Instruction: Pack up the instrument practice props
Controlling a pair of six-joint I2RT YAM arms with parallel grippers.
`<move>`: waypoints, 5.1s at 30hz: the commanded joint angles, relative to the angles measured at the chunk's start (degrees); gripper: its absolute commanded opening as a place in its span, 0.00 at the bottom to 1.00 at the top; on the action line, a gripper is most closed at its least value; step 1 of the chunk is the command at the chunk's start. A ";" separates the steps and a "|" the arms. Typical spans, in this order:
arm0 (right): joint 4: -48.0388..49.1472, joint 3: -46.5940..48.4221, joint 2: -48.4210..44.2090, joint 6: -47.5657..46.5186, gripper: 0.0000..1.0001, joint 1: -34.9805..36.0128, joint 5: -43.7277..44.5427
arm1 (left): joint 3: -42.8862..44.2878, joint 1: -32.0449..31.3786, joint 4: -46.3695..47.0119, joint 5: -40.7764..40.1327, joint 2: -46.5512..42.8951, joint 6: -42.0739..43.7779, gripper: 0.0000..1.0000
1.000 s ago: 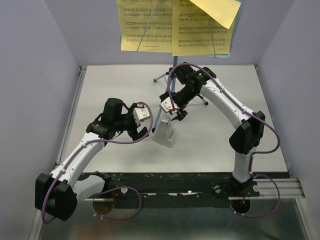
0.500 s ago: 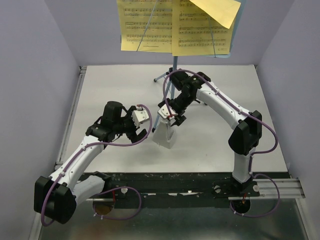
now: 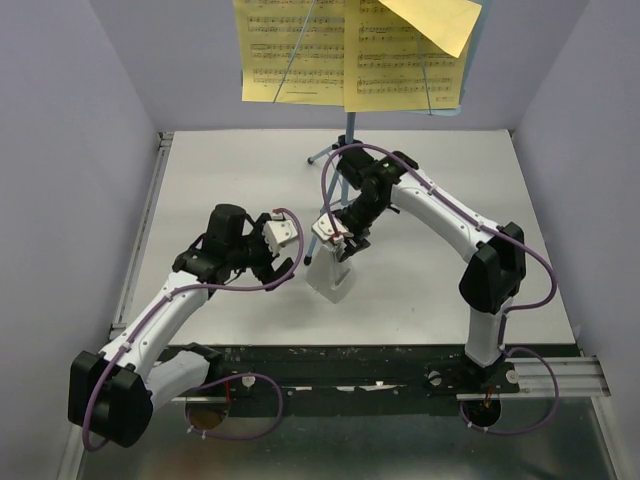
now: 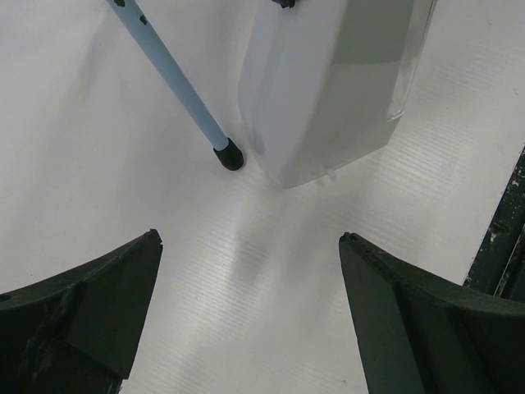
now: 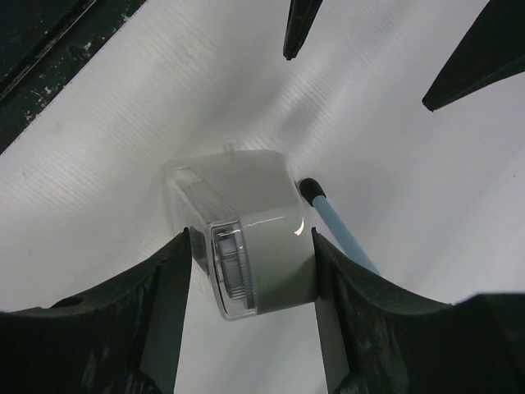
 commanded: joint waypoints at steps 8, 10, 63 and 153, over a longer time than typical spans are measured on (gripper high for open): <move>-14.28 -12.07 -8.97 23.51 0.10 -5.94 -5.35 | 2.17 -0.76 3.36 6.42 4.43 -2.40 0.99; -9.27 -16.46 -12.74 28.70 0.02 -8.14 -6.85 | 2.08 -1.99 3.80 7.74 5.31 -1.35 0.99; 19.67 -33.53 -28.94 52.98 1.00 -9.73 2.81 | -0.64 -9.73 14.61 9.24 10.67 -0.55 0.98; 46.30 -56.12 -45.46 69.95 0.00 -15.36 -0.53 | 3.66 -21.33 37.20 11.71 43.46 -8.19 0.70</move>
